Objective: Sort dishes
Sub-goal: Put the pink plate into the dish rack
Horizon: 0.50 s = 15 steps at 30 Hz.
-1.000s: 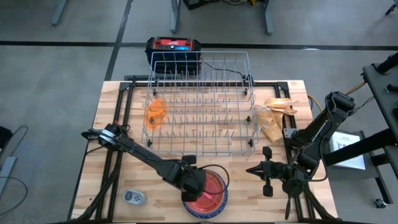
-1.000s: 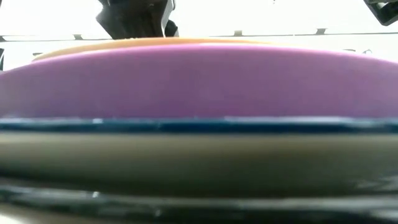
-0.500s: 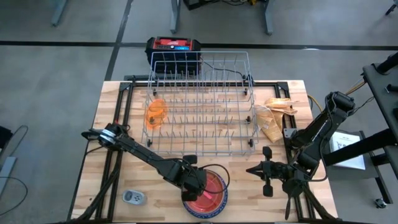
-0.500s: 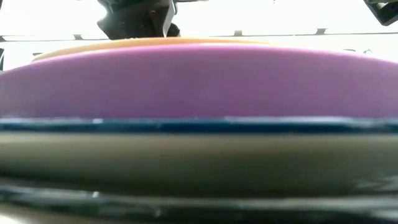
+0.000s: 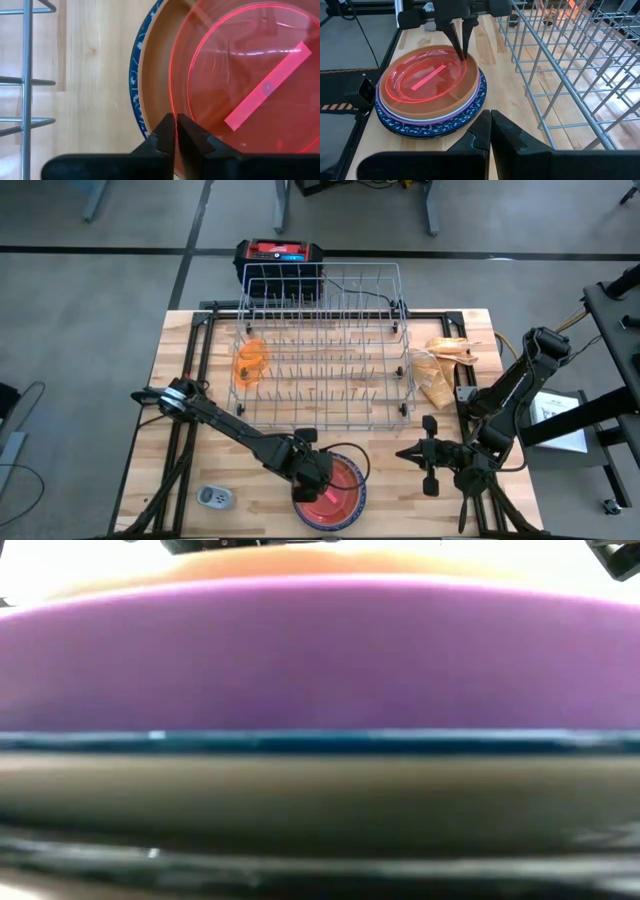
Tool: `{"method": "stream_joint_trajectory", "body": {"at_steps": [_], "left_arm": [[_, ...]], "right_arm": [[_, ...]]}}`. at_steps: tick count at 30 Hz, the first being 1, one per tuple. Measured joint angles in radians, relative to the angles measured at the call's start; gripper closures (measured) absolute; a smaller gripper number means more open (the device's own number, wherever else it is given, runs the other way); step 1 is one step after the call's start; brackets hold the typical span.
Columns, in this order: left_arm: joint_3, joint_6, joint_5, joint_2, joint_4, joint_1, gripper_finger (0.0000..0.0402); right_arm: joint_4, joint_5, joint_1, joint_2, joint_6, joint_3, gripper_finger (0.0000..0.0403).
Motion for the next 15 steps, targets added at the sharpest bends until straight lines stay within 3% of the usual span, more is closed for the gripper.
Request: {"method": "stream_joint_trajectory", "body": {"at_steps": [7,15], "left_arm": [[0.059,0.001,-0.010,0.000,-0.079,0.000,0.0401],[0.229,0.040,-0.083,0.000,-0.272,-0.005,0.0401]], "right_arm": [[0.000,0.000,0.000,0.000,0.000,0.000,0.0403],[0.000,0.000,0.000,0.000,0.000,0.000,0.0403]]}}
